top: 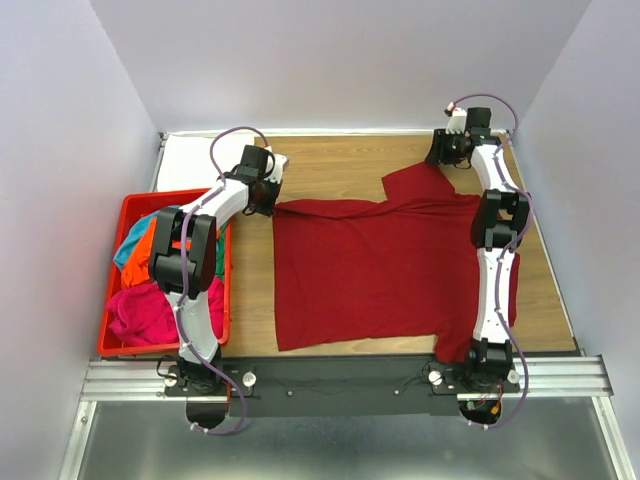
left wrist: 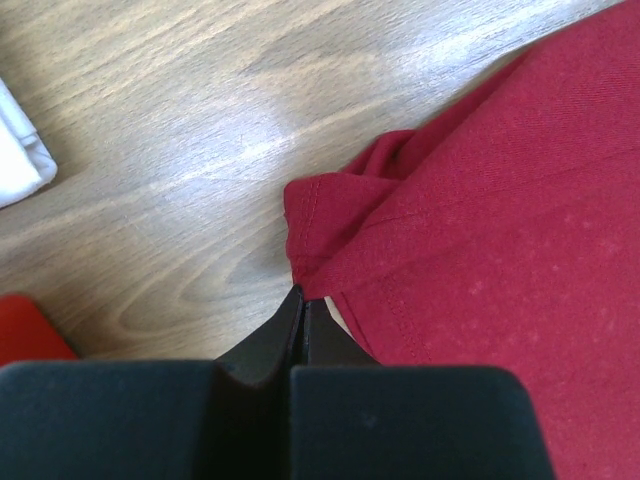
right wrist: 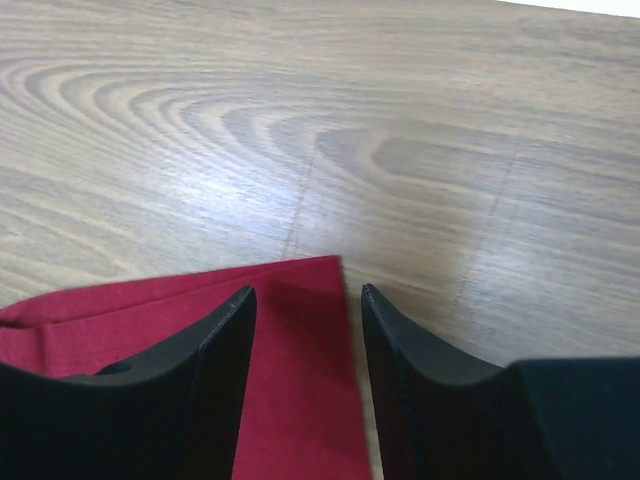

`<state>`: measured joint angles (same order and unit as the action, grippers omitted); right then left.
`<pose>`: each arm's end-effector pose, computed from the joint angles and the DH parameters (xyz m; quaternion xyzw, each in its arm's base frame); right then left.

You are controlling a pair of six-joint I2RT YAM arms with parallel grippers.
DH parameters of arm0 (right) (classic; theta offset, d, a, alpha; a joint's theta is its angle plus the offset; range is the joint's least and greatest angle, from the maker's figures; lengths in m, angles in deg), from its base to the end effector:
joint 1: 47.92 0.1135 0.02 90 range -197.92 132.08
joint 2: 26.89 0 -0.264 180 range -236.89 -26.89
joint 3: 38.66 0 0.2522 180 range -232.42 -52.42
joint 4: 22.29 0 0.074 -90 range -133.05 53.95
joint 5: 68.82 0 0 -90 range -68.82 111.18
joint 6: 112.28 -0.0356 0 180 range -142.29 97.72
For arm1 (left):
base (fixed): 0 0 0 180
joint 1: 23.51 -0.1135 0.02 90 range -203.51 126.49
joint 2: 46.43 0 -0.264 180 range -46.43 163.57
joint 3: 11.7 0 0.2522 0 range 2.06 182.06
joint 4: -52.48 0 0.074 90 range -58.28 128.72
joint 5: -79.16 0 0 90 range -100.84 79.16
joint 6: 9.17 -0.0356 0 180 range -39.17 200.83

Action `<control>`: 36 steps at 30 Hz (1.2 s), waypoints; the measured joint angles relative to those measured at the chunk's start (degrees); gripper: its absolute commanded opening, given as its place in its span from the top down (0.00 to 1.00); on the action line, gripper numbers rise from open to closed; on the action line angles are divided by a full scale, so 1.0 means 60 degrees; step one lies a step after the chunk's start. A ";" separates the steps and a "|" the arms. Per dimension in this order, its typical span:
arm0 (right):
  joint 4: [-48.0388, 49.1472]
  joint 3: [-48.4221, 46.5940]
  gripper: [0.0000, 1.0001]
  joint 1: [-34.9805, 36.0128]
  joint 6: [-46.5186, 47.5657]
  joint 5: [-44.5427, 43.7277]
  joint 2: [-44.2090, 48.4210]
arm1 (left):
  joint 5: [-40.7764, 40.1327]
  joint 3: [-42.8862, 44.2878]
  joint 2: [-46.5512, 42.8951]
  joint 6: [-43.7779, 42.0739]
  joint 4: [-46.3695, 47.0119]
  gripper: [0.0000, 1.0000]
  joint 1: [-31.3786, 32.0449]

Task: Fold and stack the t-shirts
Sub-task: Fold the tshirt

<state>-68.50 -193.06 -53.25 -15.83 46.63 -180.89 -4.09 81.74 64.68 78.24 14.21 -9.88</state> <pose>0.5824 -0.0390 0.1549 -0.0917 0.9030 0.1654 0.3859 0.4039 -0.1022 0.1926 0.1517 0.9425 -0.0842 0.2856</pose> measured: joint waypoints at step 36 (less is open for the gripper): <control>-0.0106 0.0936 1.00 0.0335 0.0605 -0.0634 0.0896 | 0.0073 0.0000 0.0000 -0.0106 0.0004 1.00 0.0000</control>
<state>-69.13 -187.45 -51.23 -12.20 42.83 -175.51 -3.66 81.74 64.68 77.60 14.23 -9.88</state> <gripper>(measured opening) 0.009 0.007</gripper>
